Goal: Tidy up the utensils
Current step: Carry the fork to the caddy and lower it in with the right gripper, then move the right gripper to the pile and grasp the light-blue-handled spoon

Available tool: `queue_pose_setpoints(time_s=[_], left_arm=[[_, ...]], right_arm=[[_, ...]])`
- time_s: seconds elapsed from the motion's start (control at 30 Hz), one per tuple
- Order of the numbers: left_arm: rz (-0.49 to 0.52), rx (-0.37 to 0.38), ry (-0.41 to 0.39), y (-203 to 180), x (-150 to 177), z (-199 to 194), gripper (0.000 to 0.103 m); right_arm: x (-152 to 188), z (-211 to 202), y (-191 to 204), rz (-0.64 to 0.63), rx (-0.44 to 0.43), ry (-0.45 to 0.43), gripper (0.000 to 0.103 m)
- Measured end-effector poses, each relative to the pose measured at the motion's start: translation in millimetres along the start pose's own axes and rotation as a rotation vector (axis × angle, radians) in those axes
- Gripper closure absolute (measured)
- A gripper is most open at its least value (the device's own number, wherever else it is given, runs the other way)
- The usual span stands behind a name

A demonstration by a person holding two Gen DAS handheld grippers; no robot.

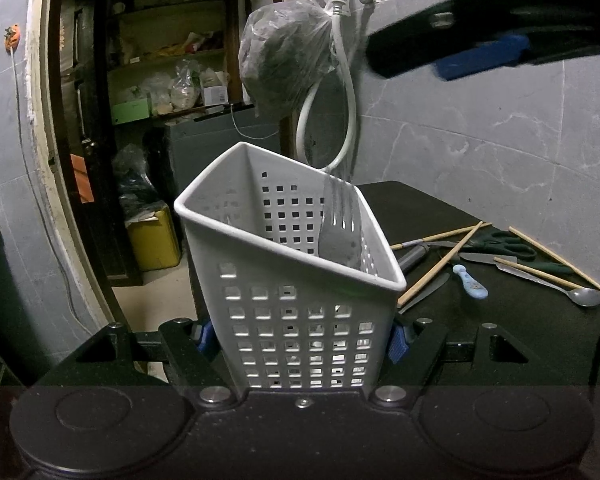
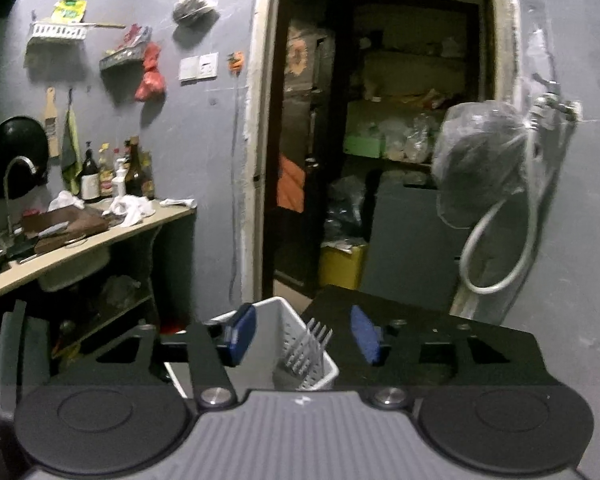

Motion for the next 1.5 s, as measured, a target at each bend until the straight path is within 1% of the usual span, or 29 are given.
queue_pose_setpoints(time_s=[0.13, 0.23, 0.4, 0.53, 0.73, 0.93, 1.1, 1.2, 1.3, 1.5], left_arm=[[0.002, 0.002, 0.001, 0, 0, 1, 0.027], [0.003, 0.003, 0.003, 1, 0, 1, 0.026], [0.006, 0.002, 0.007, 0, 0, 3, 0.026], [0.004, 0.001, 0.016, 0, -1, 4, 0.026], [0.000, -0.006, 0.030, -2, -3, 6, 0.026], [0.008, -0.017, 0.039, -4, -4, 7, 0.026], [0.016, -0.031, 0.044, -7, -5, 9, 0.026], [0.019, -0.035, 0.049, -9, -5, 9, 0.025], [0.021, -0.042, 0.054, -10, -6, 10, 0.025], [0.016, -0.063, 0.061, -14, -7, 11, 0.025]], right_arm=[[8, -20, -13, 0.026, 0.055, -0.005, 0.018], [18, -34, -23, 0.050, 0.097, 0.009, 0.009], [38, -52, -39, 0.104, 0.167, 0.040, 0.001], [55, -65, -52, 0.166, 0.211, 0.063, 0.000], [78, -74, -62, 0.210, 0.248, 0.112, 0.000], [113, -70, -71, 0.210, 0.316, 0.230, 0.000], [143, -65, -82, 0.223, 0.341, 0.310, 0.000], [161, -59, -87, 0.187, 0.366, 0.365, 0.000], [176, -51, -91, 0.171, 0.363, 0.412, 0.000], [190, -40, -100, 0.184, 0.344, 0.434, 0.000]])
Point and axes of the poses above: each gripper's, at about its wrist camera, not at the fingertips, and z roughly the way its jaws point, y to its left, x to its underside, the point moved 8 cm from there along z, roughly the way its jaws point, and after that the axes turned 10 degrees about -x, right-handed, at the moved point
